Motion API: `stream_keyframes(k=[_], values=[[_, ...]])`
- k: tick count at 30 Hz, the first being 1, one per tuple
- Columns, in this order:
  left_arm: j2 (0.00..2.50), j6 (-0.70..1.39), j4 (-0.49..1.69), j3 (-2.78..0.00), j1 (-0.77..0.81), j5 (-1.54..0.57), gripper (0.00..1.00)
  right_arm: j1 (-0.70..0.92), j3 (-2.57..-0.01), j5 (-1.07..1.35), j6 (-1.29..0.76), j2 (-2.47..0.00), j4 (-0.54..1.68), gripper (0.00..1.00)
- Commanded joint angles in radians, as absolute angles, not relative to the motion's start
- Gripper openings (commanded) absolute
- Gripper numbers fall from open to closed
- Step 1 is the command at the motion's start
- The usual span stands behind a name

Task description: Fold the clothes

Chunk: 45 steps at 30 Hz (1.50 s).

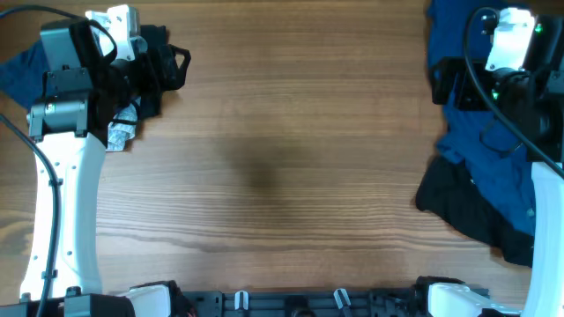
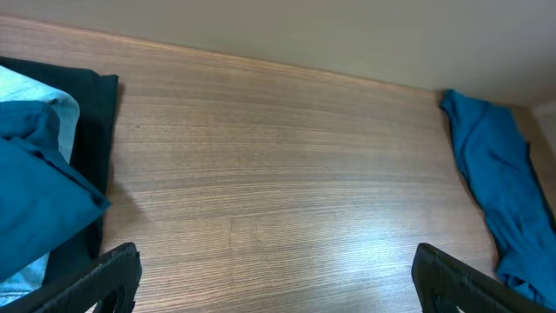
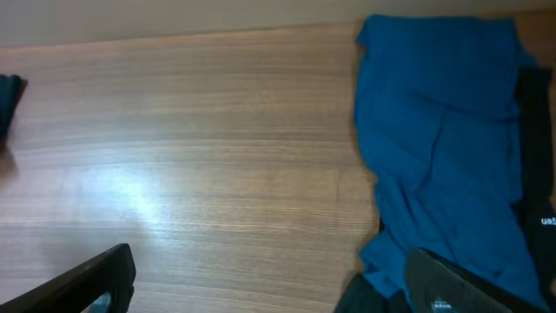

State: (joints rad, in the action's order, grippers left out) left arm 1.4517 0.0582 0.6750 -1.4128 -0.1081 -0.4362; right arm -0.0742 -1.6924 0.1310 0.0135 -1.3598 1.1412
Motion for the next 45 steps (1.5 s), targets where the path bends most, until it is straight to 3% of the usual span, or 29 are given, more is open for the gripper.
stream_keyframes(k=[1,20,25,32,45], values=[[1.448,0.060,0.675,-1.412,-0.106,-0.452,1.00,-0.072,-1.707,0.112,0.022,-1.368,1.141,1.00],[1.448,0.060,0.675,-1.412,-0.106,-0.452,1.00,-0.072,-1.706,0.190,-0.007,-1.375,1.133,1.00],[1.448,0.060,0.675,-1.412,-0.105,-0.452,1.00,-0.062,-1.618,0.208,0.007,-1.290,0.913,1.00],[1.448,0.060,0.675,-1.412,-0.106,-0.452,1.00,-0.063,-1.225,0.342,0.168,-0.994,0.587,1.00],[1.448,0.060,0.675,-1.412,-0.105,-0.452,1.00,-0.062,-0.353,0.334,0.077,-0.449,-0.013,1.00]])
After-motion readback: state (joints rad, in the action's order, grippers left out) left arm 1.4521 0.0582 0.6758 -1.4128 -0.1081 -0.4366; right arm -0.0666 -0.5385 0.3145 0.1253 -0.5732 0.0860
